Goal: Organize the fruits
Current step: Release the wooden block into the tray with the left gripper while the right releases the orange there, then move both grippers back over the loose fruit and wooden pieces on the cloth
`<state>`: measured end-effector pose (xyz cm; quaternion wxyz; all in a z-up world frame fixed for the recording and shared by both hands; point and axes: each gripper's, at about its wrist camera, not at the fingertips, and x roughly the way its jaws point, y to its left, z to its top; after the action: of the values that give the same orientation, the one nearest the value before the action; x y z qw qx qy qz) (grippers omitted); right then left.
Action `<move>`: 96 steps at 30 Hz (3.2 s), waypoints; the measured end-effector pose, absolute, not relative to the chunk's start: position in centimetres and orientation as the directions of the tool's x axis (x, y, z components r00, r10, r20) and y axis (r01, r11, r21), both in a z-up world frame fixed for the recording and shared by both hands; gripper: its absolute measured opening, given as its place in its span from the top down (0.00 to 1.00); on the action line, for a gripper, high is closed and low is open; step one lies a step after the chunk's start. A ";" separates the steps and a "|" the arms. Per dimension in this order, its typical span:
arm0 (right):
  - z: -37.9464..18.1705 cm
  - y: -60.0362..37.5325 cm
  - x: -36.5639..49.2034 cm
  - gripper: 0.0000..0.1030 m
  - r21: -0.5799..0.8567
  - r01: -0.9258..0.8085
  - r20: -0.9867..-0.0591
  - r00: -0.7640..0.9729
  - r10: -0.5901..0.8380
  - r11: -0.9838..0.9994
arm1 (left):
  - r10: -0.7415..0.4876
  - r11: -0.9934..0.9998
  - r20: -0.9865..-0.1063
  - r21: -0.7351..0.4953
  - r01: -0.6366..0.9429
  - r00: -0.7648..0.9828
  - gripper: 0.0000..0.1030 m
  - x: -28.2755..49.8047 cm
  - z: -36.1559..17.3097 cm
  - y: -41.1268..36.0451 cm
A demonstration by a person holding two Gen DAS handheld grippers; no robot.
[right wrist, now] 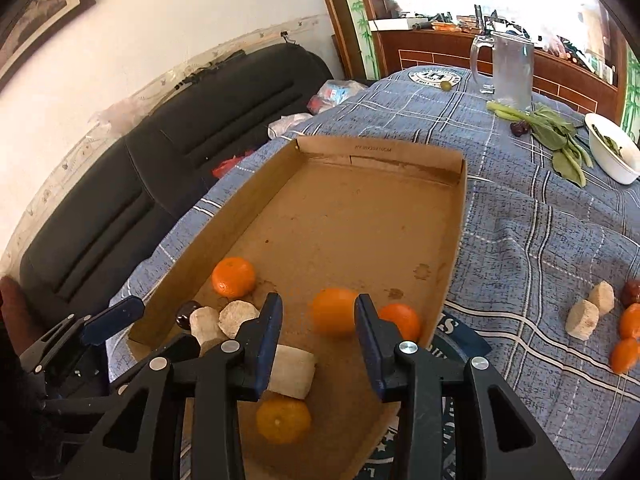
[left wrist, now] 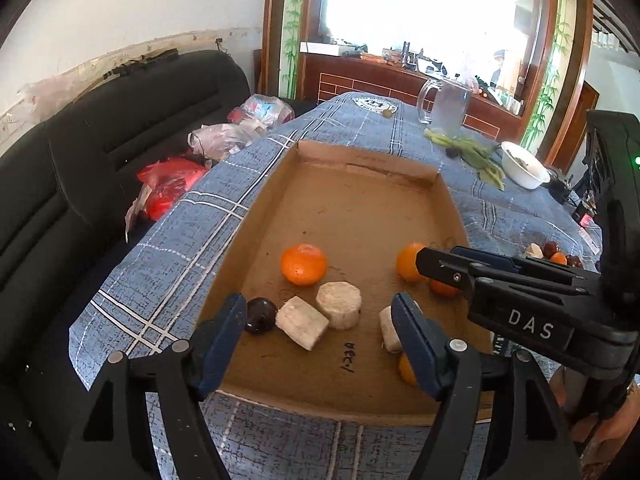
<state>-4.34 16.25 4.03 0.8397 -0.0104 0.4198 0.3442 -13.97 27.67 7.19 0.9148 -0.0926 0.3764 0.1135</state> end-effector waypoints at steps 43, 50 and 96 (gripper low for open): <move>1.6 -13.1 -1.5 0.54 0.353 -0.108 -0.649 0.688 0.326 0.930 | -0.032 0.991 -0.758 0.059 0.118 0.652 0.22 -7.8 6.2 5.7; 0.9 -14.2 -1.0 0.54 0.407 -0.072 -0.651 0.676 0.344 0.911 | -0.070 0.987 -0.792 0.031 0.155 0.606 0.22 -6.3 3.7 3.7; 0.3 -9.6 0.9 0.53 0.344 -0.162 -0.710 0.600 0.369 0.925 | -0.105 0.992 -0.773 -0.124 0.013 0.625 0.21 -1.8 7.4 11.5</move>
<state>0.88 -9.57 0.33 0.8860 0.1230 0.4212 0.1499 -1.82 11.49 7.41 0.8999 -0.0533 0.4317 -0.0328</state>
